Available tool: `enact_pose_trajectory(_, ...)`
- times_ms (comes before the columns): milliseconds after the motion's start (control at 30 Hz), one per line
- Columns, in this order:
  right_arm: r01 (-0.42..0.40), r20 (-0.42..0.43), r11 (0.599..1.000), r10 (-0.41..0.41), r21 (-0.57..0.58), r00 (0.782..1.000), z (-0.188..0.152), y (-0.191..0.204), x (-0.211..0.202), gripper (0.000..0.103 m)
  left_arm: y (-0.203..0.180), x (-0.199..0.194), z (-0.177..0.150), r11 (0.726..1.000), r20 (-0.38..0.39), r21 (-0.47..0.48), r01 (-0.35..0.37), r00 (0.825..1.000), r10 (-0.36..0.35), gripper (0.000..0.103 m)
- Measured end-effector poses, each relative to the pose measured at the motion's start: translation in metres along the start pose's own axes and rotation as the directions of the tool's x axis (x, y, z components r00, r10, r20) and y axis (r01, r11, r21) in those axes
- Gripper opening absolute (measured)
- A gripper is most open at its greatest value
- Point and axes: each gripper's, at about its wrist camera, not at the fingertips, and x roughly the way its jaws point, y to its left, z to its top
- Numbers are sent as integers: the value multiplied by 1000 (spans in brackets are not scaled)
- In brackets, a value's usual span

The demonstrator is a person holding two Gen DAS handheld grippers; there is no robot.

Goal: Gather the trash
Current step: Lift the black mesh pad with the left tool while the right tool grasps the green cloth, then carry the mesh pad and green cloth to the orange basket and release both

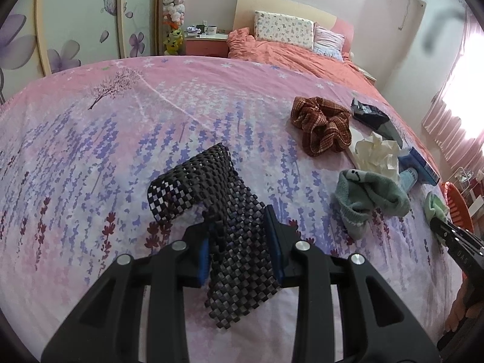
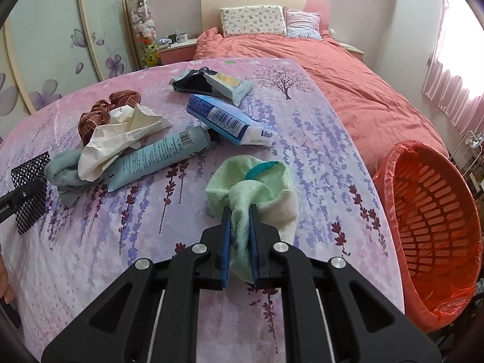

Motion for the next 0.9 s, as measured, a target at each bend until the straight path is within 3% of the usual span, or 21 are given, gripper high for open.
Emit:
enact_pose_trajectory(267, -14, 0, 1000, 14, 11, 1000, 0, -2, 1, 10, 0, -5, -4, 999, -2, 27, -29, 1000, 29, 30)
enact_pose_trajectory(600, -42, 12, 998, 41, 50, 999, -2, -10, -2, 11, 4, -11, -7, 996, 6, 57, -65, 998, 65, 4)
enact_pose_trajectory(900, -152, 99, 982, 142, 109, 985, -5, -24, -34, 10, -10, -47, 1, 993, 101, 108, -49, 994, 38, 4)
